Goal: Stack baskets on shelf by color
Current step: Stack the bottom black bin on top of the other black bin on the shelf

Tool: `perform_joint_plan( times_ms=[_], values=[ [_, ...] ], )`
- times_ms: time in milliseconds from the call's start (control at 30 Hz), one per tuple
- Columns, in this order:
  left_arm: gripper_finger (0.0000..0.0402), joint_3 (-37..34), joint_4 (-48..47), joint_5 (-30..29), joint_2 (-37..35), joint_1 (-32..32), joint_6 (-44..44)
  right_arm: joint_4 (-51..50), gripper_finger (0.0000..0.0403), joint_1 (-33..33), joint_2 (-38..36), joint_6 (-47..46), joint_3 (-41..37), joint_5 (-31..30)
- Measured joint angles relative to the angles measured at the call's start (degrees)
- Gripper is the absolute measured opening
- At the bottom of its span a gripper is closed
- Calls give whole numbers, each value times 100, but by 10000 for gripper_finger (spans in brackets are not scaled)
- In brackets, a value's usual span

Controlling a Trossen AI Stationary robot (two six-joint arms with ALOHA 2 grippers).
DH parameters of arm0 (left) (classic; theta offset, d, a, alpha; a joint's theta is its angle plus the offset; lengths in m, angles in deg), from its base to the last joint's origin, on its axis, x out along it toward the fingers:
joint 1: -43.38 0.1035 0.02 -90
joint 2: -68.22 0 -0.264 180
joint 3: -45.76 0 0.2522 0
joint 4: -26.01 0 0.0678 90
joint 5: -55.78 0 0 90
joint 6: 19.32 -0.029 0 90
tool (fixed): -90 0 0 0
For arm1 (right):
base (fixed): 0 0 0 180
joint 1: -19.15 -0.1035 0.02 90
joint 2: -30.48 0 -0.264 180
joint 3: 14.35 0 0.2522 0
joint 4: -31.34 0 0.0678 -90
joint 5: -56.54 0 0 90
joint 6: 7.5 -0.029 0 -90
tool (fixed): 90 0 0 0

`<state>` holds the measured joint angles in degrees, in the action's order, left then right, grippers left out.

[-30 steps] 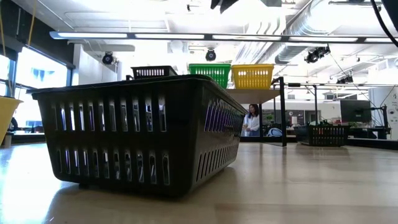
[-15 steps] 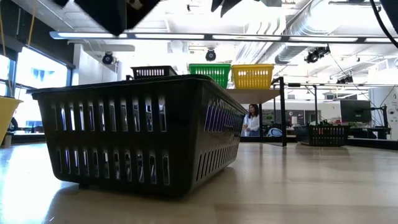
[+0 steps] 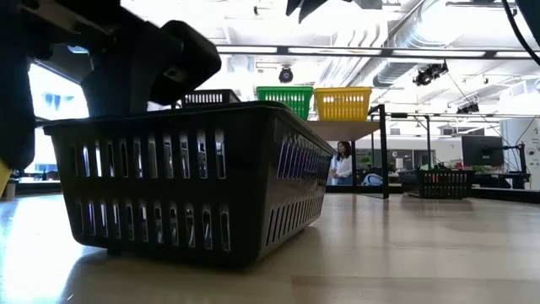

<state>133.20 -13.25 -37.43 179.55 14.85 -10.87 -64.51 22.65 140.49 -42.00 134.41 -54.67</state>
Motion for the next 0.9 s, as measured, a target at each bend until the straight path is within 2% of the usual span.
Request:
perform_joint_plan(
  times_ms=[100,200,400,467,600,900],
  values=[
    [157,-2,22,0,0,35,19,0,114,0,1,0,0,0],
    [134,-2,12,-3,-1,44,16,0,114,-7,2,-7,0,0],
    [30,-2,9,0,-2,79,-12,-4,114,-15,2,-46,0,42],
    [11,-2,11,-11,-10,83,-35,-43,114,-15,2,-123,0,45],
    [19,0,-21,-9,-87,90,-122,-220,114,-15,2,-162,0,41],
    [6,-4,-439,-280,-616,88,-488,-387,114,-15,2,-288,-2,24]
  ],
)
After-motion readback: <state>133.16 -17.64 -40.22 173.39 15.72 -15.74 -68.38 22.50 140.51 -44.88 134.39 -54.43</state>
